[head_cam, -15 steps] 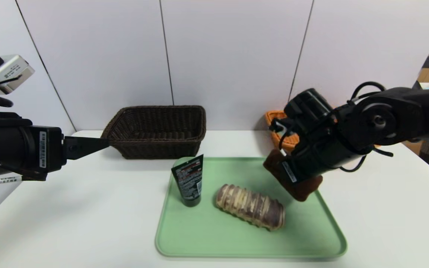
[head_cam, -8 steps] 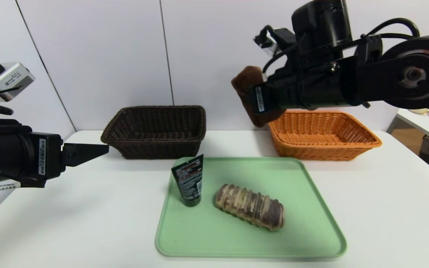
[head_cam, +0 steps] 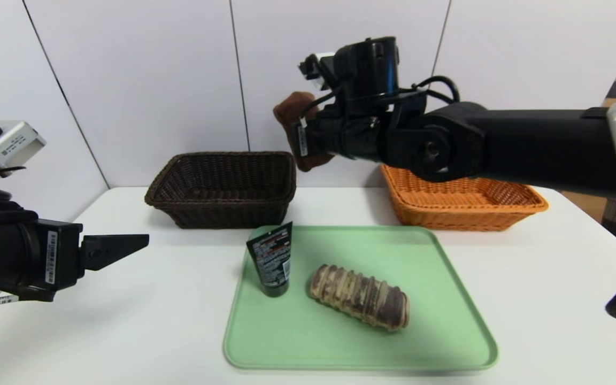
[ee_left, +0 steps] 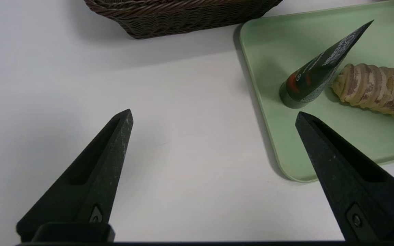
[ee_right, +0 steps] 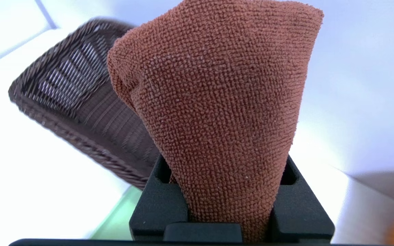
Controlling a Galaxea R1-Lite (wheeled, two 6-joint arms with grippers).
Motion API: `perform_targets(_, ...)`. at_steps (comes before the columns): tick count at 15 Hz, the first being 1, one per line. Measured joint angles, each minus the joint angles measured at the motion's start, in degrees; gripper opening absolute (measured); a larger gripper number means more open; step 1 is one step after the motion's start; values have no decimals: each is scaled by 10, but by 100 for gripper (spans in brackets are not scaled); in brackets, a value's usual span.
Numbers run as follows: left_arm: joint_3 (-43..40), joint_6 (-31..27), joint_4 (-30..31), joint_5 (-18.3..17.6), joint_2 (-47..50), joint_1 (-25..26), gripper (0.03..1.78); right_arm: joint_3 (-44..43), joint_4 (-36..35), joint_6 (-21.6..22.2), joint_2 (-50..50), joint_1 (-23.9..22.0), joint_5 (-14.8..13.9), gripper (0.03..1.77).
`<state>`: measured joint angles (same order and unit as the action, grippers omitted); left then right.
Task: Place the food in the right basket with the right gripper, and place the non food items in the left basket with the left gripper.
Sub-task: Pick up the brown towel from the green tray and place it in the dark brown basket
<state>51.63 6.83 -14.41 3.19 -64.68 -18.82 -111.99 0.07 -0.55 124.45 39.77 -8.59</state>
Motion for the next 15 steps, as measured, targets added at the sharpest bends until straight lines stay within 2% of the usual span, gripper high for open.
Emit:
perform_targets(3,-16,0,0,2,10,0,169,-4,-71,-4,44,4,26,51)
perform_targets(7,-31,0,-1,16,23,1,169,-5,-111,0,77,9,54,51)
perform_targets(9,-34,0,-1,18,26,1,169,-5,-141,0,81,16,80,51)
perform_targets(15,-55,0,-7,20,41,4,169,-5,-207,-4,88,24,95,51)
